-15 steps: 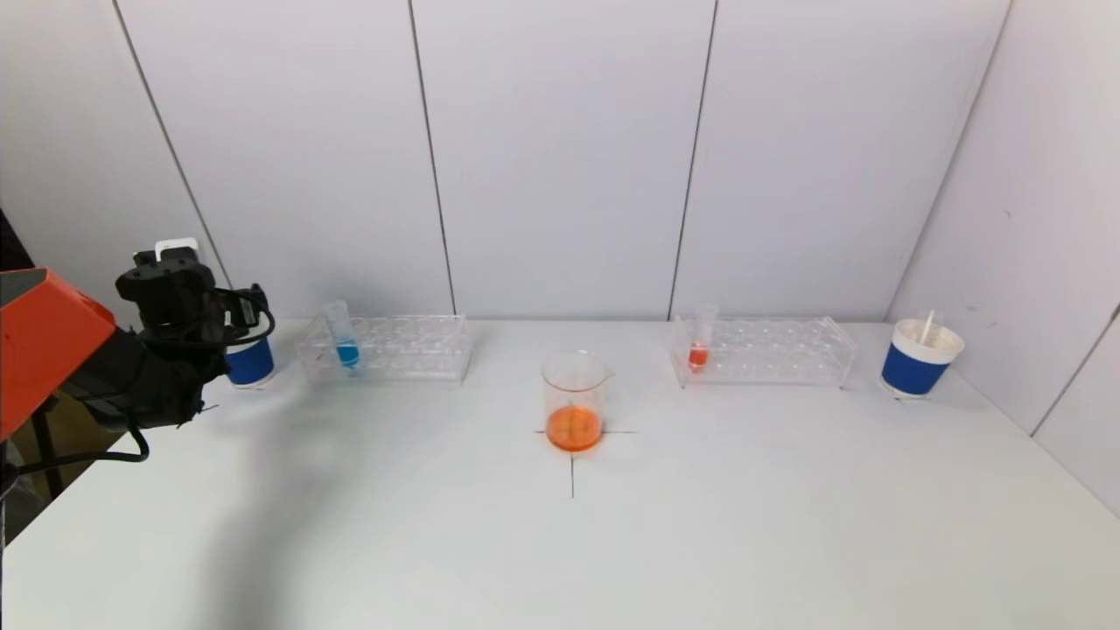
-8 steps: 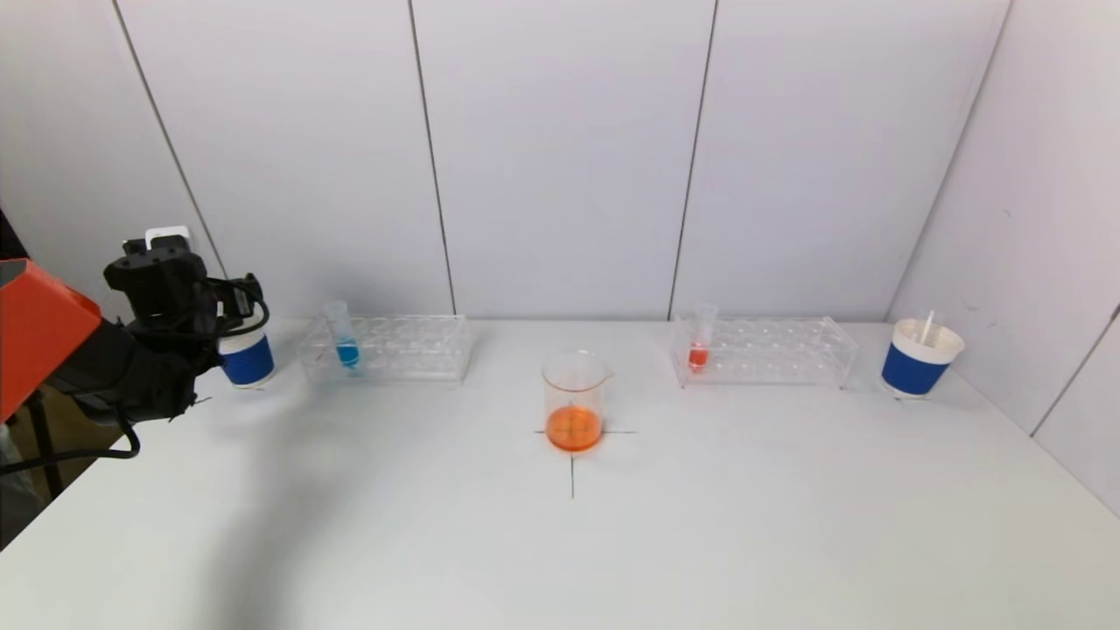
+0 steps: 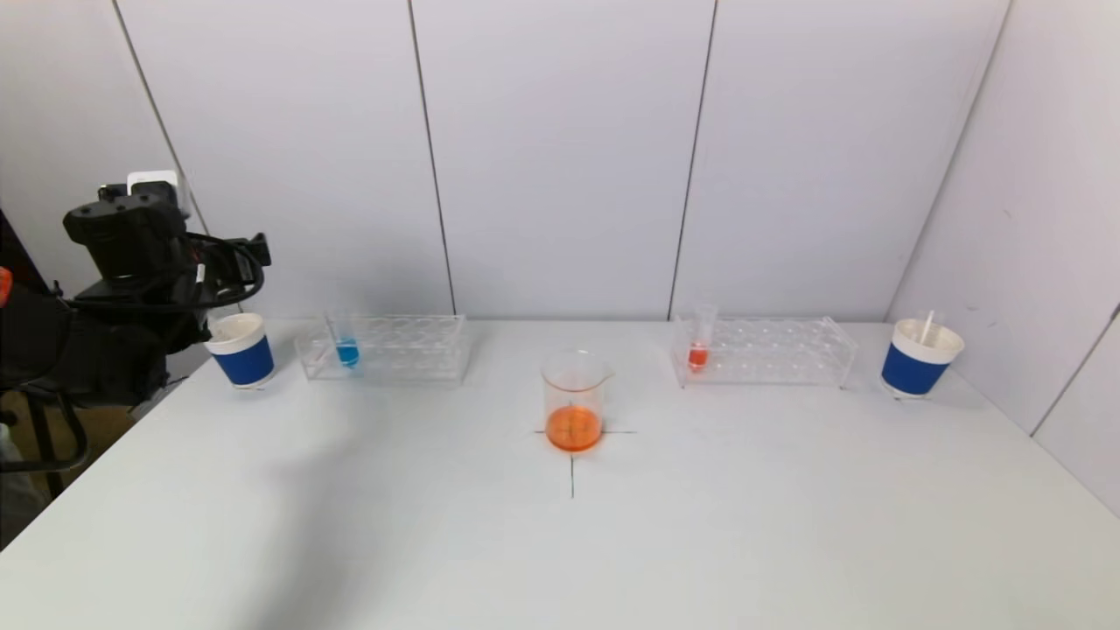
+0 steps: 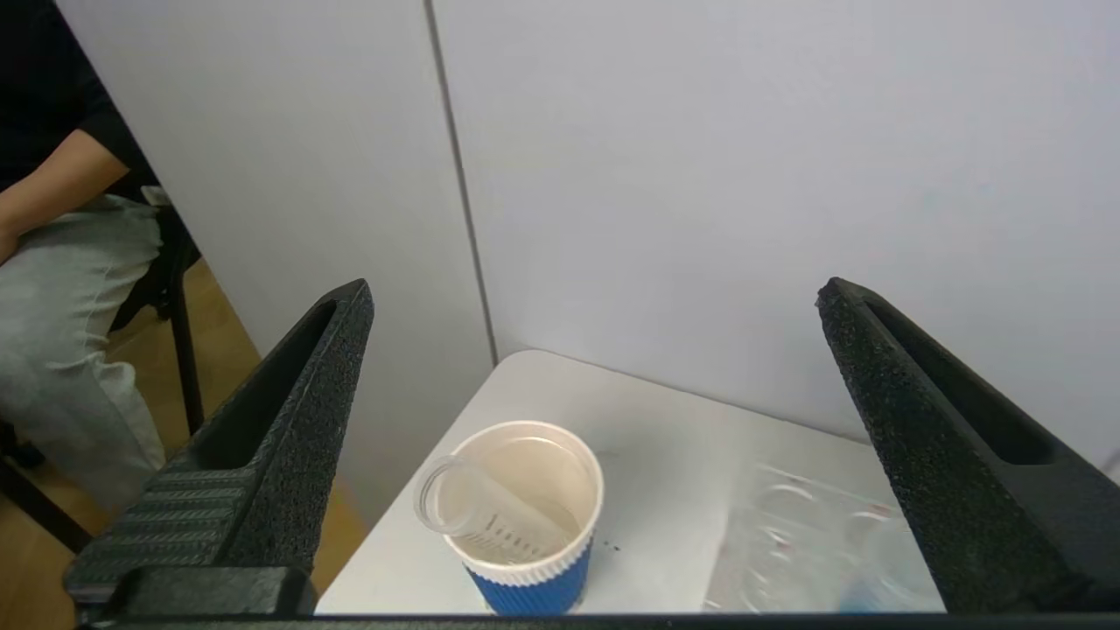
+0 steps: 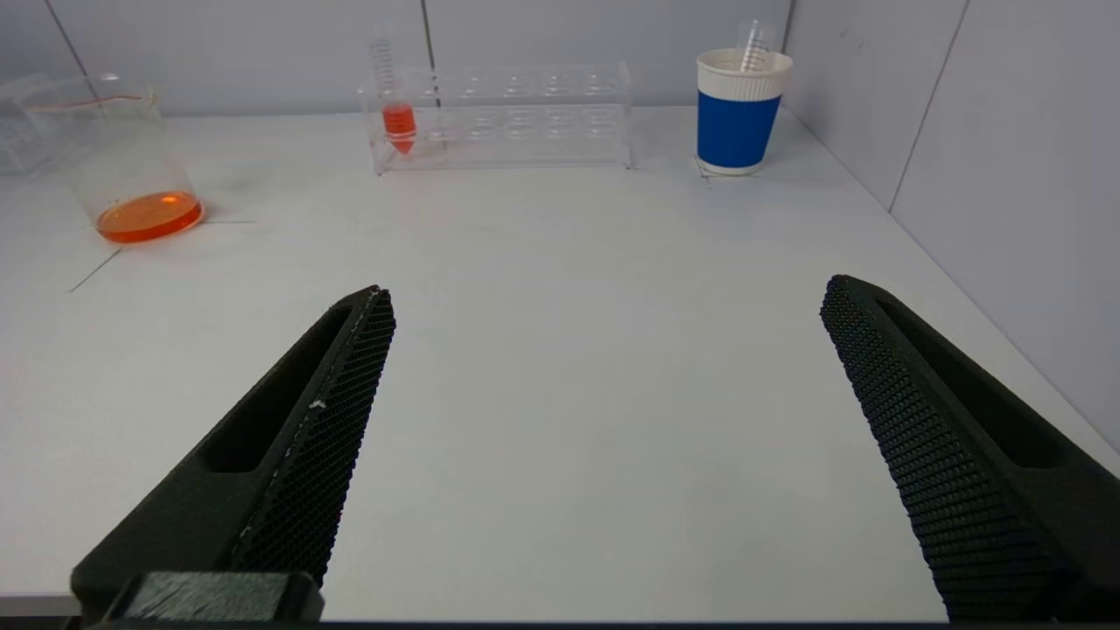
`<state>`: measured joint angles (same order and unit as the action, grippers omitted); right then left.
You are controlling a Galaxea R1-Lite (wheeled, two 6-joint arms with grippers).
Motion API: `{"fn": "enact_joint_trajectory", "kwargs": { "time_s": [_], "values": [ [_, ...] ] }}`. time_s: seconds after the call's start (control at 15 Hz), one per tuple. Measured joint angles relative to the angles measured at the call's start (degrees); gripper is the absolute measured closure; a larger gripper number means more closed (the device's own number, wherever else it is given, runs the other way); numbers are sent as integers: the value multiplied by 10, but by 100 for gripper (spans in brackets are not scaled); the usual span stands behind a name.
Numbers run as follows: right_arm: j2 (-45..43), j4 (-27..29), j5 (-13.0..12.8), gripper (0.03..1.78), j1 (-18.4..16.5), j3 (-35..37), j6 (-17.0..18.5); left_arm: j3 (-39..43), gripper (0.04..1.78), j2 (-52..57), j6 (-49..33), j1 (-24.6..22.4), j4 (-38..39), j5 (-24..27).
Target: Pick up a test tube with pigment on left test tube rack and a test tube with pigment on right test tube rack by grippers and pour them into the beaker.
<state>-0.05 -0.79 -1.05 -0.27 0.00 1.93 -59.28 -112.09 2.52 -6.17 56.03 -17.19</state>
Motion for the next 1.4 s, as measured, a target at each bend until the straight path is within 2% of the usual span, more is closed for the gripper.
{"fn": "enact_joint_trajectory", "kwargs": {
  "time_s": [0.27, 0.47, 0.67, 1.0, 1.2, 1.4],
  "values": [
    [0, 0, 0, 4, 0, 0, 0, 66, 5, 137, 1, 47, -53, -2],
    [0, 0, 0, 4, 0, 0, 0, 123, 5, 253, 4, 65, -97, -5],
    [0, 0, 0, 4, 0, 0, 0, 185, 5, 374, 20, 72, -148, -13],
    [0, 0, 0, 4, 0, 0, 0, 270, 5, 542, 63, 74, -206, -80],
    [0, 0, 0, 4, 0, 0, 0, 315, 5, 633, 88, 74, -224, -84],
    [0, 0, 0, 4, 0, 0, 0, 344, 5, 727, 96, 74, -292, -81]
  ]
}}
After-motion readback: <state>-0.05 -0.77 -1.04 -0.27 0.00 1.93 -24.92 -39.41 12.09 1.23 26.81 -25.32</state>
